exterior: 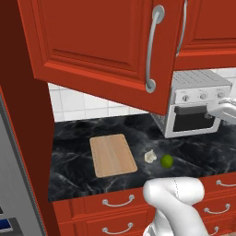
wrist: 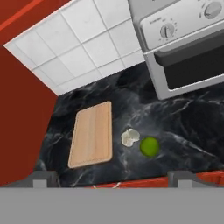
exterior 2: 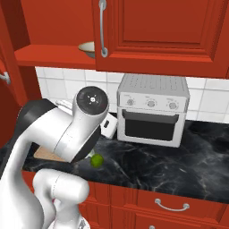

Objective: Open the cabinet. Place the bowl and condiment on the counter. Then place the lime and garlic on the cutting board.

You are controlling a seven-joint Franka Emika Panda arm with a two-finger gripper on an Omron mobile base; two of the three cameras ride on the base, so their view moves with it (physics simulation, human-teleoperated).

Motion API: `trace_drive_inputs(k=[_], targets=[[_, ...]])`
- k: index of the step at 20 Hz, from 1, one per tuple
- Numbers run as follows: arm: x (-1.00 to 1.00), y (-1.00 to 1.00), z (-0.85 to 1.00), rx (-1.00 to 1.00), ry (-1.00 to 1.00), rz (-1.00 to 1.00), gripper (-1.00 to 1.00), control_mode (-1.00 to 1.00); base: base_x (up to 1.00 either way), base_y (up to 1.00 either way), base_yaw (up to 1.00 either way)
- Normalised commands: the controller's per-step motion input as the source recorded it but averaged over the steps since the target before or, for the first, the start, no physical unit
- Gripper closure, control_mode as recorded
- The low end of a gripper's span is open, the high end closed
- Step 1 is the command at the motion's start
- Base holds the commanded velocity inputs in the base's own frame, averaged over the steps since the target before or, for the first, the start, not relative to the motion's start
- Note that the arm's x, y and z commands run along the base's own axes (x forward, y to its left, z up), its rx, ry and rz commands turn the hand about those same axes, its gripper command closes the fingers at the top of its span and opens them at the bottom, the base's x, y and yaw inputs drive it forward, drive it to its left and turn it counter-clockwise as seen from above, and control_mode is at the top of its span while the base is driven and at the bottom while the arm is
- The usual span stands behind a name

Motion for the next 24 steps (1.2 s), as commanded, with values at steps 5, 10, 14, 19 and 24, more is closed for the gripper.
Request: trace_drive_inputs(k=[5,10,14,19,24], targets=[[0.53,0.52,0.09,0.01,-0.01,-0.05,-1.00,-1.00,0.00,0.00,0.00],[0.40,0.43,0.08,0.02,-0.02,-0.06,-1.00,-1.00,0.00,0.00,0.00],[0.35,0.40,0.11,0.02,-0.03,-0.06,-1.00,-1.00,0.00,0.00,0.00],[0.32,0.40,0.13,0.02,-0.02,-0.06,-1.00,-1.00,0.00,0.00,0.00],[0.14,0.06,0.10,0.11,0.00,0.04,-1.00,-1.00,0.00,0.00,0.00]])
